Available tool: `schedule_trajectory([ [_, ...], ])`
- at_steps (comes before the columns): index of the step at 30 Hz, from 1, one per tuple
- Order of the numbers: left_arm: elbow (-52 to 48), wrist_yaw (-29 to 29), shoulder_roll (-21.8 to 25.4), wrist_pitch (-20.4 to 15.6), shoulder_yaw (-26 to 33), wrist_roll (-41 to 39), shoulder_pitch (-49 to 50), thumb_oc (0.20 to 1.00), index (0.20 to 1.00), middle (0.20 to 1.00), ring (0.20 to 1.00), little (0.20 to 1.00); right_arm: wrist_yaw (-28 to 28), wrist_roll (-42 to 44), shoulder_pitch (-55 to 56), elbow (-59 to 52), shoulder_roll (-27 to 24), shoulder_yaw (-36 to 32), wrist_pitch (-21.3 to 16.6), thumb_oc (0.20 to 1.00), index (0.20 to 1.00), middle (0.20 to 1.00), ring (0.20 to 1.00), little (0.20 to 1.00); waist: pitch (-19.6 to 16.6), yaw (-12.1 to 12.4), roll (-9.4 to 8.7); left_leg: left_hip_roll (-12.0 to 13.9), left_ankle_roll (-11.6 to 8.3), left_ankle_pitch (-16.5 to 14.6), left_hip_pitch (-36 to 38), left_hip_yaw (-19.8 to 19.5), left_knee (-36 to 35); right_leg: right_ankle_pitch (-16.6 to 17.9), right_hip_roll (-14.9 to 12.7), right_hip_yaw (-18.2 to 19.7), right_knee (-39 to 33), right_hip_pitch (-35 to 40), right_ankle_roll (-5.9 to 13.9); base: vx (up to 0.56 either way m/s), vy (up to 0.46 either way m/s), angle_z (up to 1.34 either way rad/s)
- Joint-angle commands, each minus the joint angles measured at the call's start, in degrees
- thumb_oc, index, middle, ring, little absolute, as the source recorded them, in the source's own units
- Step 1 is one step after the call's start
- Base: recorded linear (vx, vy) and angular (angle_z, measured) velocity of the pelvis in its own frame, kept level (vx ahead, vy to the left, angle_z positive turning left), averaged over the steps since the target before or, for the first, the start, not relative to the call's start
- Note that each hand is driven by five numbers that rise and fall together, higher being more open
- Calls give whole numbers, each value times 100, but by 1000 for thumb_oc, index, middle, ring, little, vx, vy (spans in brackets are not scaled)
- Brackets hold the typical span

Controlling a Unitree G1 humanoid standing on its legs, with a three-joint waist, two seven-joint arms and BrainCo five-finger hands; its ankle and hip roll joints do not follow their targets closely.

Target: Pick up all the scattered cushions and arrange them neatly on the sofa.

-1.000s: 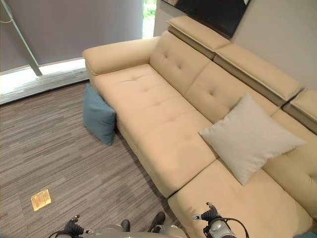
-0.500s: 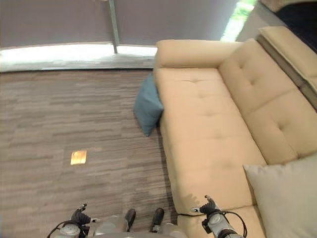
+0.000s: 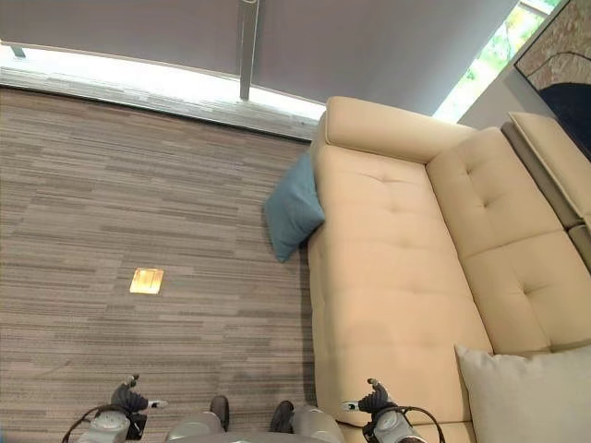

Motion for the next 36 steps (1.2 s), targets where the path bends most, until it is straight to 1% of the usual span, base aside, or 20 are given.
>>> schedule_trajectory([
  [1,13,100,-13,-140,8,-28,11,1000,1000,1000,1000,1000,-64,-58,-209,-70,-117,17,19,1000,1000,1000,1000,1000,197,22,54,-81,-275,-312,18,-987,-34,395,474,104,-1391,442,-176,229,58,18],
  [3,61,112,-48,-141,-58,-12,-27,1000,1000,1000,1000,1000,-75,-58,-215,-56,-125,41,35,1000,1000,1000,1000,1000,254,-52,32,-167,-276,-367,171,-1170,-111,433,635,304,-2065,349,-247,281,32,23],
  [4,142,105,-70,-138,-83,-2,-90,1000,1000,1000,1000,1000,-85,-57,-223,-44,-149,38,53,1000,1000,1000,1000,1000,299,-150,-30,-292,-293,-418,250,-1396,-114,640,751,553,-2661,170,-199,361,36,48],
  [6,217,95,-80,-139,-90,21,-134,1000,1000,1000,1000,1000,-88,-67,-210,-34,-179,38,61,1000,1000,1000,1000,1000,330,-204,-62,-376,-323,-528,336,-1613,-52,763,776,554,-2985,205,-158,333,24,69],
  [9,277,114,-133,-157,-83,41,-102,1000,1000,1000,1000,1000,-79,-29,-82,-22,-177,-15,29,1000,1000,1000,1000,1000,184,-316,-103,-415,-460,-817,430,-1802,129,762,819,470,-3039,294,-292,391,-51,110],
  [11,178,85,-128,-153,-164,53,-86,1000,1000,1000,1000,1000,-105,47,1,-64,-186,4,-13,1000,1000,1000,1000,1000,145,-336,-221,-283,-864,-723,39,-1624,1383,688,809,222,-3311,735,-409,407,-161,136],
  [13,89,101,-101,-144,-195,-29,-170,1000,1000,1000,1000,1000,-111,155,-51,-89,-190,20,-17,1000,1000,1000,1000,1000,261,-233,-357,-219,-927,-579,-604,-1325,2214,625,737,195,-3430,956,-474,103,-80,68],
  [14,73,105,-86,-134,-206,-56,-196,1000,1000,1000,1000,1000,-122,202,-78,-88,-196,22,-1,1000,1000,1000,1000,1000,300,-180,-401,-147,-872,-673,-889,-1138,2398,586,716,163,-3481,1029,-484,69,-53,17],
  [16,64,79,-42,-108,-248,-23,-196,1000,1000,1000,1000,1000,-144,247,-98,-107,-177,49,-12,1000,1000,1000,1000,1000,288,-104,-519,-53,-680,-794,-1310,-885,1892,484,703,166,-3579,1180,-448,172,-7,-7],
  [17,63,79,-41,-107,-248,-23,-193,1000,1000,1000,1000,1000,-145,247,-96,-107,-176,51,-13,1000,1000,1000,1000,1000,289,-99,-525,-58,-679,-785,-1290,-880,1865,483,699,171,-3583,1189,-446,267,70,10],
  [18,91,70,-11,-104,-202,-7,-137,1000,1000,1000,1000,1000,-140,244,-102,-100,-142,66,-11,1000,1000,1000,1000,1000,269,-51,-501,35,-727,-345,-1481,-847,1318,393,789,225,-3641,1295,-448,212,83,-1],
  [20,123,51,49,-102,-135,-33,-46,1000,1000,1000,1000,1000,-150,238,-118,-86,-109,93,-1,1000,1000,1000,1000,1000,308,127,-477,163,-838,248,-1859,-835,926,235,936,280,-3644,1532,-484,318,123,1],
  [21,156,36,54,-91,-123,-31,-13,1000,1000,1000,1000,1000,-148,226,-118,-79,-93,102,0,1000,1000,1000,1000,1000,307,170,-493,174,-858,314,-1927,-793,924,191,955,300,-3630,1614,-492,315,155,-2],
  [23,223,11,51,-71,-63,27,96,1000,1000,1000,1000,1000,-140,157,-106,-59,-17,125,-8,1000,1000,1000,1000,1000,203,209,-490,143,-773,248,-1570,-797,596,111,972,351,-3515,1661,-468,347,235,-52],
  [24,300,-9,72,-52,9,84,200,1000,1000,1000,1000,1000,-113,67,-104,-27,58,128,1,1000,1000,1000,1000,1000,90,228,-527,68,-682,120,-1267,-825,559,65,872,452,-3016,1674,-357,324,242,-100],
  [26,294,-18,88,-38,14,99,212,1000,1000,1000,1000,1000,-102,46,-111,-38,75,121,0,1000,1000,1000,1000,1000,59,221,-515,49,-642,91,-1163,-810,519,120,841,467,-2769,1615,-302,246,229,-66],
  [27,256,-13,135,-23,37,99,220,1000,1000,1000,1000,1000,-64,-6,-139,-69,104,116,15,1000,1000,1000,1000,1000,90,173,-437,56,-522,3,-884,-752,459,420,700,471,-1918,1334,-126,238,272,-11],
  [30,210,14,174,-46,-18,125,190,1000,1000,1000,1000,1000,-63,-62,-214,-172,113,137,-2,1000,1000,1000,1000,1000,160,27,-146,125,-395,-120,-441,-712,281,628,526,269,-996,754,-69,205,257,-18],
  [33,181,9,124,-48,-72,118,165,1000,1000,1000,1000,1000,-69,-111,-229,-191,67,172,13,1000,1000,1000,1000,1000,168,-72,-43,70,-389,-222,-143,-711,94,486,412,-79,-1647,567,-218,206,124,-29],
  [36,228,21,78,-52,-69,90,110,1000,1000,1000,1000,1000,-67,-178,-274,-196,13,159,66,1000,1000,1000,1000,1000,261,-93,1,32,-429,-398,38,-610,161,666,267,-587,-2497,443,-157,194,45,-11],
])
